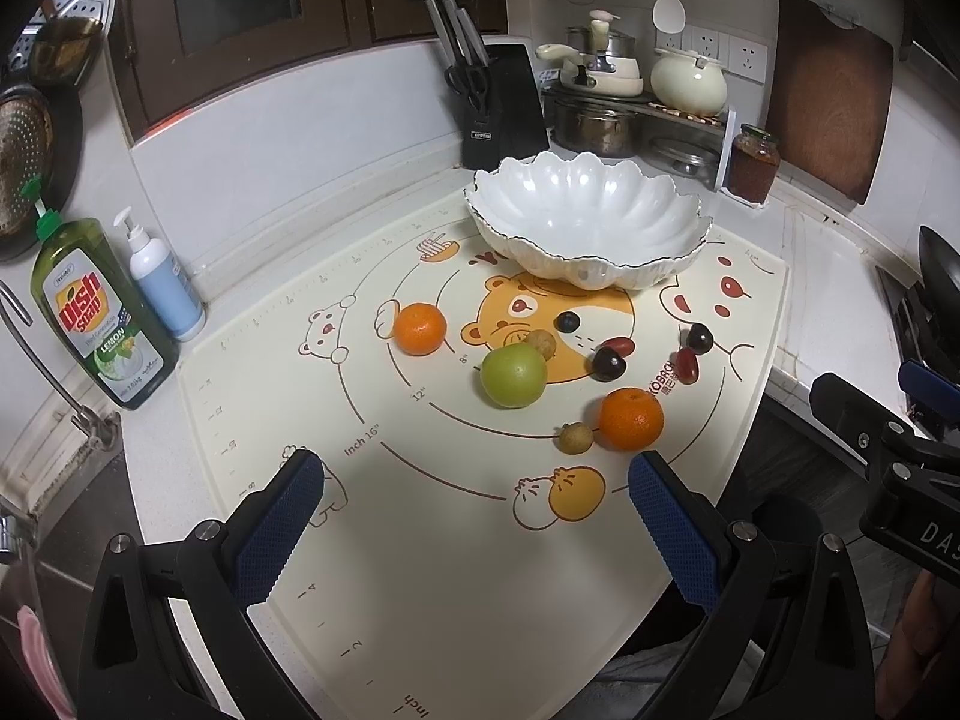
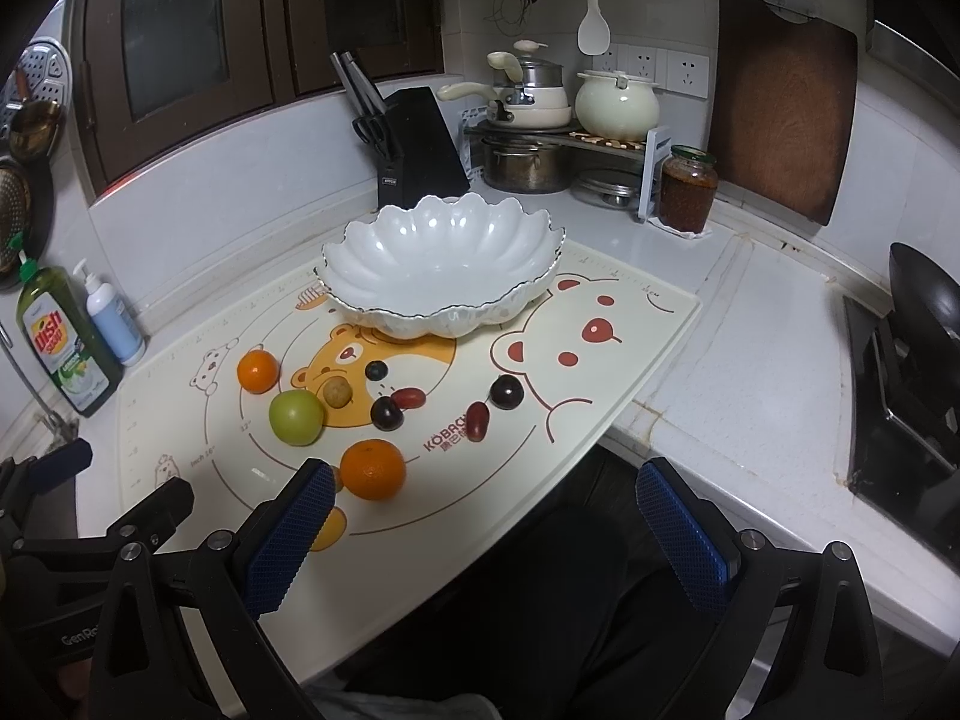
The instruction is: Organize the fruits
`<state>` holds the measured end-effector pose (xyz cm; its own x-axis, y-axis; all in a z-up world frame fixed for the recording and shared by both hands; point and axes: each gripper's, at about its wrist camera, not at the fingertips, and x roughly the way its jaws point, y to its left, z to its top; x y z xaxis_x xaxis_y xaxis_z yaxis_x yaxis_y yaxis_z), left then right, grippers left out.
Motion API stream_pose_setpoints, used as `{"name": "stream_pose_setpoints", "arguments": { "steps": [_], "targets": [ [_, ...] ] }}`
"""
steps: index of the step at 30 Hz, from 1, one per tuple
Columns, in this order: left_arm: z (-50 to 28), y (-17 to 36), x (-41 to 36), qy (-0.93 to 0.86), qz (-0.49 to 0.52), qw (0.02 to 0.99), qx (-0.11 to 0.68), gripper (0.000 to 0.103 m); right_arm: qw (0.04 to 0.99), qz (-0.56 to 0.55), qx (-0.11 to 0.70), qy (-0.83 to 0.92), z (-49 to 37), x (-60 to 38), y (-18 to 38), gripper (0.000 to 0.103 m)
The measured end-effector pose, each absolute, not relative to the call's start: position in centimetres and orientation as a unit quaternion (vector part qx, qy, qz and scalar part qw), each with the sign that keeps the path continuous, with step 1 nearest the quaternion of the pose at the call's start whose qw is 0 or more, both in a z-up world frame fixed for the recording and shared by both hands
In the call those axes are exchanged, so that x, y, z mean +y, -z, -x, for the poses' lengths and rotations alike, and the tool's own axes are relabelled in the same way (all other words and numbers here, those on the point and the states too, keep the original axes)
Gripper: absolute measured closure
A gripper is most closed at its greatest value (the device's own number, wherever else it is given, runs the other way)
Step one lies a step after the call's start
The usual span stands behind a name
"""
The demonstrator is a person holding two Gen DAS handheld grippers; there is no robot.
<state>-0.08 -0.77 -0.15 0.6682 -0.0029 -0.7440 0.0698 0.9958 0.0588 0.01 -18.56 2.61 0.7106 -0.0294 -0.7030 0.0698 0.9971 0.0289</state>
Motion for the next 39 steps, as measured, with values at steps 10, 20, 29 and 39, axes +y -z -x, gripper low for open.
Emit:
{"name": "stream_pose_setpoints", "arguments": {
  "steps": [10, 20, 29, 39],
  "targets": [
    [0.1, 0.3, -0.6, 0.02, -0.041, 0.912, 0.408, 0.0, 0.924, -0.028, 0.38, 0.025, 0.0, -18.5, -2.6, 0.001],
    [-0.3, 0.6, -0.2, 0.019, -0.044, 0.91, 0.411, 0.0, 0.922, -0.034, 0.385, 0.019, -0.7, -17.8, -1.5, 0.001],
    [-1.0, 2.0, 0.7, 0.015, -0.035, 0.904, 0.425, 0.0, 0.921, -0.026, 0.388, 0.01, -1.6, -16.9, -0.4, 0.001],
    [-2.9, 3.8, 1.5, 0.024, -0.024, 0.898, 0.439, 0.0, 0.917, -0.001, 0.398, -0.004, -3.3, -15.4, 1.2, 0.001]
  ]
}}
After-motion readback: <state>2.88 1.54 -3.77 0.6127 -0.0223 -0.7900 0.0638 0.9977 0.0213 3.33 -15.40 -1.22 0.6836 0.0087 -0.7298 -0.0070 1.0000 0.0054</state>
